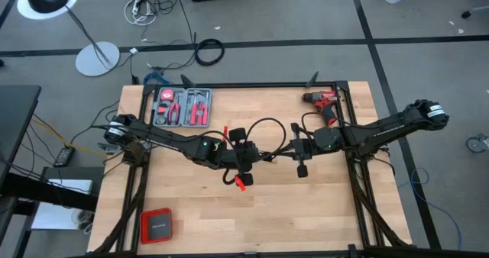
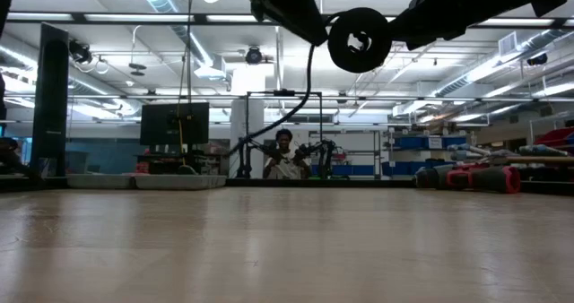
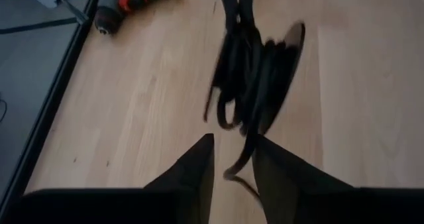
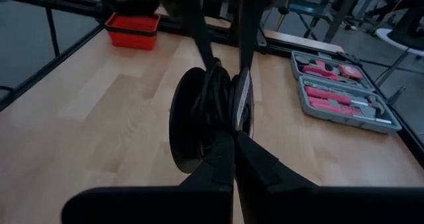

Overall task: Coil cords
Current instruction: Coil the black wire on the spool

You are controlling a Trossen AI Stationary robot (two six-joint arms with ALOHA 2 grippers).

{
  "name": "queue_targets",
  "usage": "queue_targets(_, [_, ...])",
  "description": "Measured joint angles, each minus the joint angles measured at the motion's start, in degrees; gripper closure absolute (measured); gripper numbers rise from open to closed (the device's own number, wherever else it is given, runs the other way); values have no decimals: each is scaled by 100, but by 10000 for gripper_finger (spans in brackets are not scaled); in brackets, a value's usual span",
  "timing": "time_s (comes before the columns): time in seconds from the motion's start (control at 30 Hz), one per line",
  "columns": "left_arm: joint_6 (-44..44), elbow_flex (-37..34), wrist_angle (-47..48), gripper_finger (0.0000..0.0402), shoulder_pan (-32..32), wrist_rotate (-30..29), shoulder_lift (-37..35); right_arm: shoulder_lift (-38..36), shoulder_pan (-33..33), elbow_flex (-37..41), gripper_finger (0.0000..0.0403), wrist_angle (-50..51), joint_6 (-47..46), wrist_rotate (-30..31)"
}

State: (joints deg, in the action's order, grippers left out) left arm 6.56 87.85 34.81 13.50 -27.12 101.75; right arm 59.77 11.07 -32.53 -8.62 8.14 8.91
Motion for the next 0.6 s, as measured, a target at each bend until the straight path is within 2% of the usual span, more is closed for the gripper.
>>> queue_targets(0.5, [286,0,353,298,157,-136,12,-524,-20,0,403,314,-250,56])
queue_targets(0.6, [411,0,277,298,168,-166,12,-531,-17,0,403,328,-282,273])
